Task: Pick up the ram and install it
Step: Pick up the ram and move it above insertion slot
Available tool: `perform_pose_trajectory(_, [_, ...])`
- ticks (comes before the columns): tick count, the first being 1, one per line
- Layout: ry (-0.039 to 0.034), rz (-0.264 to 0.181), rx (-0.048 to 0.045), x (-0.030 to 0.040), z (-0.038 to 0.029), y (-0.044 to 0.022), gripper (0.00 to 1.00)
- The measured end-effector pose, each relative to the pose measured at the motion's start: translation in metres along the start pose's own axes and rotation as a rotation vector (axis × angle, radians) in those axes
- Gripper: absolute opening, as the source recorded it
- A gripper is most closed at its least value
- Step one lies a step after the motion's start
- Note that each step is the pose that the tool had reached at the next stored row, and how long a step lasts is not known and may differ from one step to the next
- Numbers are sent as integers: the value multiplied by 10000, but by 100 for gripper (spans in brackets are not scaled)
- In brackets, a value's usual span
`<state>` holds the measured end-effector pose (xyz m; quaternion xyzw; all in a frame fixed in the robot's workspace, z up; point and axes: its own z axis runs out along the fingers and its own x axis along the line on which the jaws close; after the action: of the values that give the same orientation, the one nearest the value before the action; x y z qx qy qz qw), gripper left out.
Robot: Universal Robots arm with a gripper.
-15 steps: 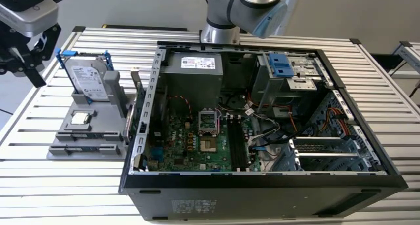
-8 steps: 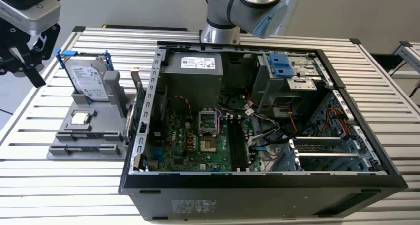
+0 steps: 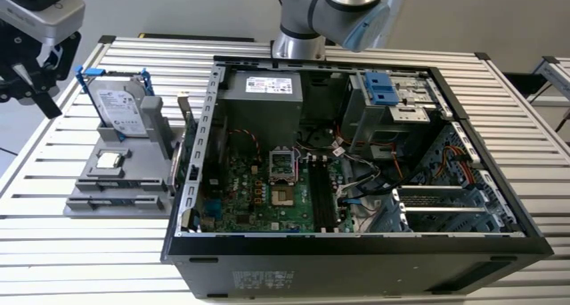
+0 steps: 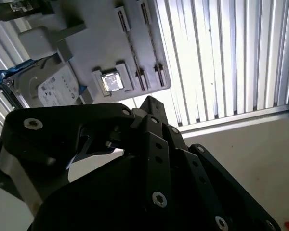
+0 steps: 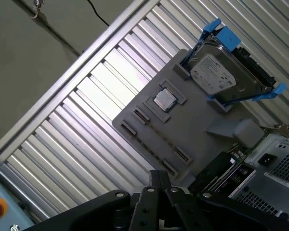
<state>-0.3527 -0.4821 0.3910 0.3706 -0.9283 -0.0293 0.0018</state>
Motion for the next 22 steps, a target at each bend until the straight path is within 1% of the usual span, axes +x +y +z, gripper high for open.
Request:
perform_pose_trajectory(9, [31, -563, -11, 1, 0, 2, 0])
perform_pose_trajectory(17, [68, -1223, -23, 0, 0, 3, 0])
perform_pose_trajectory(22, [81, -1456, -27, -1, 0, 3, 0])
